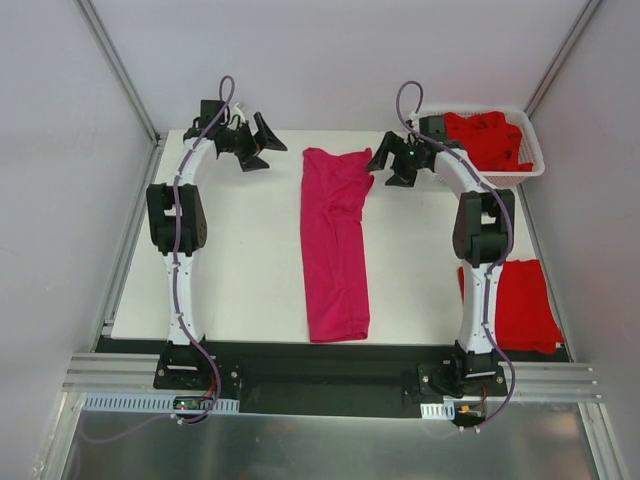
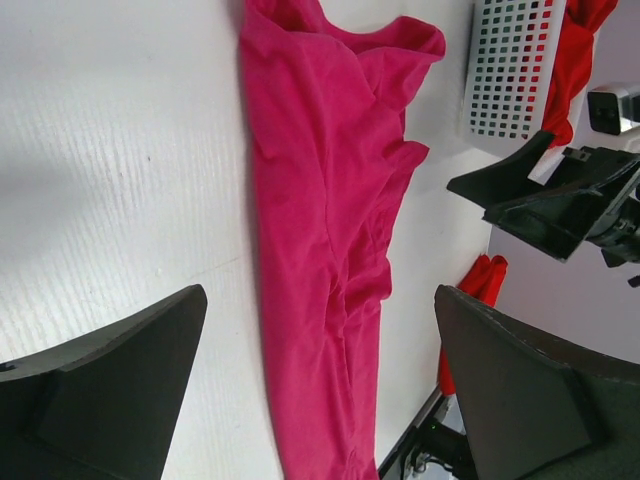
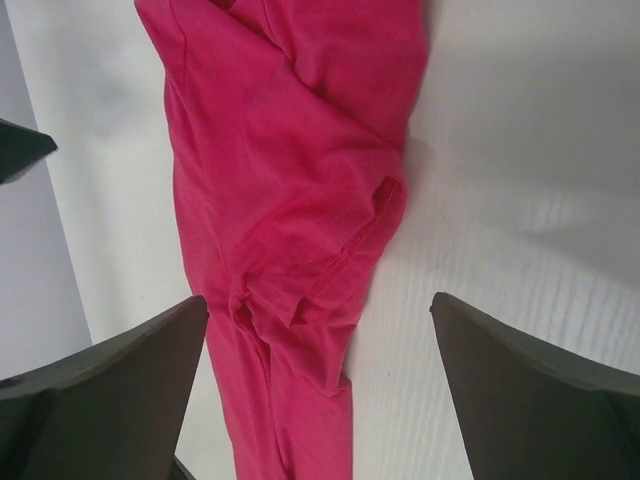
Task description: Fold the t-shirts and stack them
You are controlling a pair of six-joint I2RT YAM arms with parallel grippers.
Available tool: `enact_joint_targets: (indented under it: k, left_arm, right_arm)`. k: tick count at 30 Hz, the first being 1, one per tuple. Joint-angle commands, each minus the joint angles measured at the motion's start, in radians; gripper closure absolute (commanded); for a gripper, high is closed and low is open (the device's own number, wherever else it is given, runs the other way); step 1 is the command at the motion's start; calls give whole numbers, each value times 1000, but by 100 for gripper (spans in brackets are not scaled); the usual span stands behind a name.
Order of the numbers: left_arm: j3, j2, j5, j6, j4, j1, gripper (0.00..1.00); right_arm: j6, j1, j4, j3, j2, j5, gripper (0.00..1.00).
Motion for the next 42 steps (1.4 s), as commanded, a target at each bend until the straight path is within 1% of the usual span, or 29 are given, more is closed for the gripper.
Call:
enact_joint_targets:
  k: [1,7,9,15,17,21,25,30,34,37,39,42]
  left_arm:
    - [60,19,8,7,-47,-11,1]
    - [75,14,-104,100,-166,-46,1]
    - [77,19,-135,112,-187,-57,1]
    - [94,33,-186,134,-236,-106,1]
    - [117,45,-190,132,-240,-113,1]
    - [172,97,-190,116,-259,-116,1]
    - [200,123,-207,111,-268,-127,1]
    - [203,140,-259,131,-296,-127,1]
    - [223,157,-270,136,-303,-127,1]
    - [269,183,-261,129,-303,-129,1]
    - [292,206,-261,128,-302,-129,1]
    - [333,240,-244,116,-297,-130,1]
  right_arm:
    - [-37,23,-64,91,67,64,1]
    - [-90,60,-150,104,66,186,2]
    - [-99,71,-151,86,54,245,2]
    - [-128,99,-136,15,-18,352,2]
    - [-123,103,-90,-9,-44,352,3]
    - [-97,106,31,-110,-83,349,3]
    - [-67,106,132,-126,-83,300,2]
    - [-22,106,172,-95,-72,213,2]
    - [8,105,194,-60,-51,168,2]
    - [33,108,241,-78,-52,162,1]
    - [42,109,293,-120,-63,170,1]
    - [42,119,312,-138,-63,176,1]
